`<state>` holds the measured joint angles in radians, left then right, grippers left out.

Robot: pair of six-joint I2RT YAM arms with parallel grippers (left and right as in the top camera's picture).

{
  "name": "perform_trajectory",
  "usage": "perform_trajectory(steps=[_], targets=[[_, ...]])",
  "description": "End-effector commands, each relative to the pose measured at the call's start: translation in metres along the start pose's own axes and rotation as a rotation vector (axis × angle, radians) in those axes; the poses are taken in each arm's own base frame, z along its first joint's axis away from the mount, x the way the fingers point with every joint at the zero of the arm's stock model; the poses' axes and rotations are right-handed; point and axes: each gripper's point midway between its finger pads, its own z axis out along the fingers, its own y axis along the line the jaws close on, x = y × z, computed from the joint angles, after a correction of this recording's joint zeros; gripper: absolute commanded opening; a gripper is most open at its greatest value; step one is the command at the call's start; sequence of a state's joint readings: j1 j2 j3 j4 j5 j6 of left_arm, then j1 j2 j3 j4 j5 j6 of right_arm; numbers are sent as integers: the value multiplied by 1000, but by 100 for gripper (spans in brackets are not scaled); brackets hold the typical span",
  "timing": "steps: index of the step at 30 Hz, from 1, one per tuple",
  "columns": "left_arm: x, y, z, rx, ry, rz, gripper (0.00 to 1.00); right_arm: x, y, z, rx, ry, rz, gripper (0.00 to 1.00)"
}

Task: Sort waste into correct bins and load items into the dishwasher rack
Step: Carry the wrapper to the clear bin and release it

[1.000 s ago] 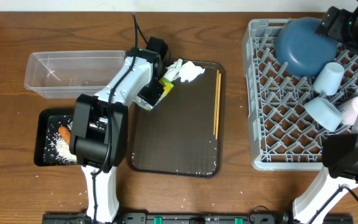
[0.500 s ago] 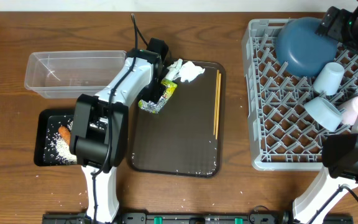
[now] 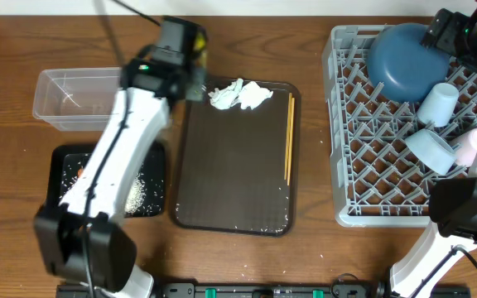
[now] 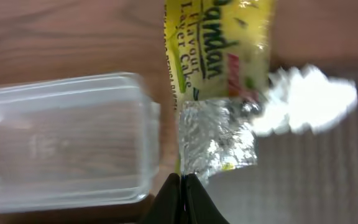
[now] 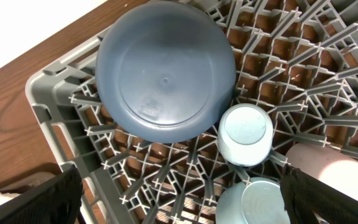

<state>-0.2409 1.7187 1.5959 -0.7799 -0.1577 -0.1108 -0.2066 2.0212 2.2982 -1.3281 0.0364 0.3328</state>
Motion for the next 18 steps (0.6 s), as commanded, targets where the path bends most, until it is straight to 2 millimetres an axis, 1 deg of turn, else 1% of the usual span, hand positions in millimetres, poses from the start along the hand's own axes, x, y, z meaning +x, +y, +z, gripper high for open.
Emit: perform_trajectory(steps=[1, 5, 7, 9, 10, 11, 13, 14, 15, 16, 18], targets=[[-5, 61, 3, -153, -27, -351, 6, 0, -1, 2, 3, 5, 12, 99], [3, 110, 12, -225, -21, -588, 6, 0, -1, 2, 3, 5, 12, 99], [10, 130, 17, -257, -15, -683, 6, 0, -1, 2, 3, 5, 12, 99], [17, 146, 21, -284, -9, -768, 7, 0, -1, 2, 3, 5, 12, 99], [20, 152, 22, -294, -8, -803, 9, 0, -1, 2, 3, 5, 12, 99], [22, 157, 24, -304, -6, -833, 17, 0, -1, 2, 3, 5, 12, 99], [26, 162, 27, -303, 8, -866, 48, 0, -1, 2, 2, 5, 12, 99], [28, 162, 28, -291, 19, -873, 60, 0, -1, 2, 3, 5, 12, 99], [29, 161, 29, -283, 28, -877, 62, 0, -1, 2, 3, 5, 12, 99], [30, 159, 30, -270, 38, -879, 67, 0, -1, 2, 3, 5, 12, 99], [30, 154, 31, -245, 50, -881, 82, 0, -1, 2, 3, 5, 12, 99]])
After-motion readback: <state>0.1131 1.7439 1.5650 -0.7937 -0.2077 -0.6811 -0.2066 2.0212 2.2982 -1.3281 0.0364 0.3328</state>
